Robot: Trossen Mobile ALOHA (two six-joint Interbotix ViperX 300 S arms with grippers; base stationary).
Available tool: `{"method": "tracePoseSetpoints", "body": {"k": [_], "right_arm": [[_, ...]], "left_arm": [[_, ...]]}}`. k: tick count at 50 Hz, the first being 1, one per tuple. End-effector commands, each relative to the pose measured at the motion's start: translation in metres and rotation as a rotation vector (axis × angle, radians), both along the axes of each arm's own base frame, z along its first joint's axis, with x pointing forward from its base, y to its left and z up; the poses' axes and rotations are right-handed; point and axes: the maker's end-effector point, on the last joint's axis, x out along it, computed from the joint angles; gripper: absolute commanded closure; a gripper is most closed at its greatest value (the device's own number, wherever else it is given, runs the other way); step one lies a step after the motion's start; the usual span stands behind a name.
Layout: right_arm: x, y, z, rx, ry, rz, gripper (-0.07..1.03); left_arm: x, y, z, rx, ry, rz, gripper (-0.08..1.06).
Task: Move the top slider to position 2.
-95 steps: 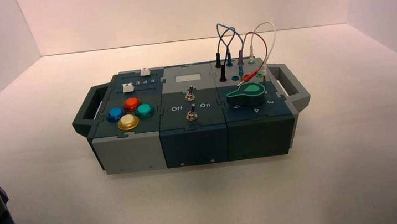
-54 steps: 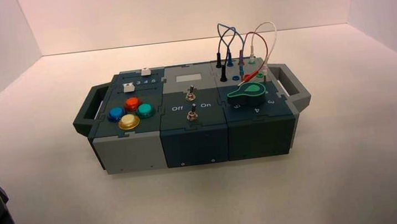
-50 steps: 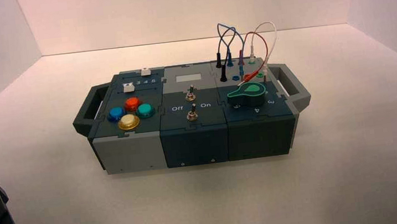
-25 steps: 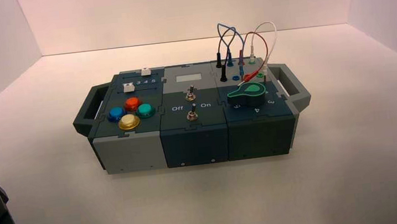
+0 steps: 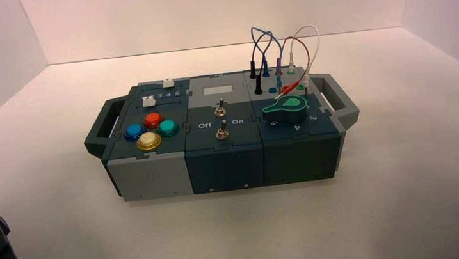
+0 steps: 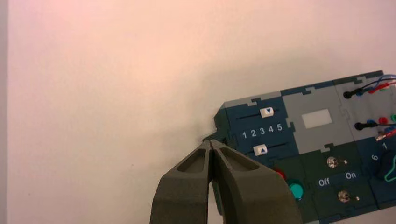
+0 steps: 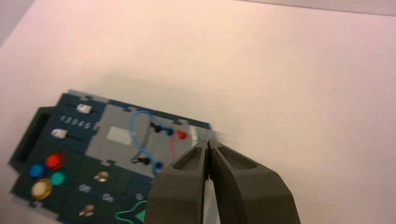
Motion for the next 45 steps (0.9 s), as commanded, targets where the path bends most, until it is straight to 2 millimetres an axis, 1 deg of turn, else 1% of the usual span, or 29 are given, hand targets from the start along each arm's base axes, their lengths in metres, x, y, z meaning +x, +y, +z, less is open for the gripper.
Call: {"method": "tracePoseSetpoints", "body": {"k": [1, 5, 6, 9, 22, 25, 30, 39, 45], "right_arm": [[0.008, 0.019, 0.016, 0.036, -0.015, 0.029, 0.99], [0.011, 0.031, 0.016, 0.050, -0.003, 0.047, 0.99], [0.013, 0.037, 0.015, 0.054, 0.007, 0.057, 0.99], [0.014, 0.041, 0.013, 0.054, 0.019, 0.065, 0.99], [0.027, 0.077, -0.007, 0.032, 0.087, 0.130, 0.99], [0.030, 0.086, -0.015, 0.023, 0.104, 0.144, 0.99], [0.033, 0.098, -0.021, 0.016, 0.122, 0.167, 0.99], [0.039, 0.121, -0.033, 0.001, 0.147, 0.203, 0.99], [0.043, 0.134, -0.040, -0.005, 0.162, 0.221, 0.99]], "left_arm": [[0.006, -0.003, 0.012, -0.010, -0.032, -0.002, 1.01], [0.005, -0.002, 0.010, -0.009, -0.026, -0.002, 1.01], [0.004, -0.002, 0.009, -0.008, -0.023, -0.002, 1.01], [0.003, -0.002, 0.007, -0.007, -0.017, -0.002, 1.01], [-0.009, 0.000, -0.011, 0.000, 0.030, 0.000, 1.01], [-0.011, 0.000, -0.014, 0.002, 0.037, -0.003, 1.01], [-0.012, -0.002, -0.016, 0.004, 0.042, -0.014, 1.01], [-0.014, -0.012, -0.020, 0.006, 0.048, -0.050, 1.01], [-0.016, -0.013, -0.024, 0.009, 0.061, -0.055, 1.01]]}}
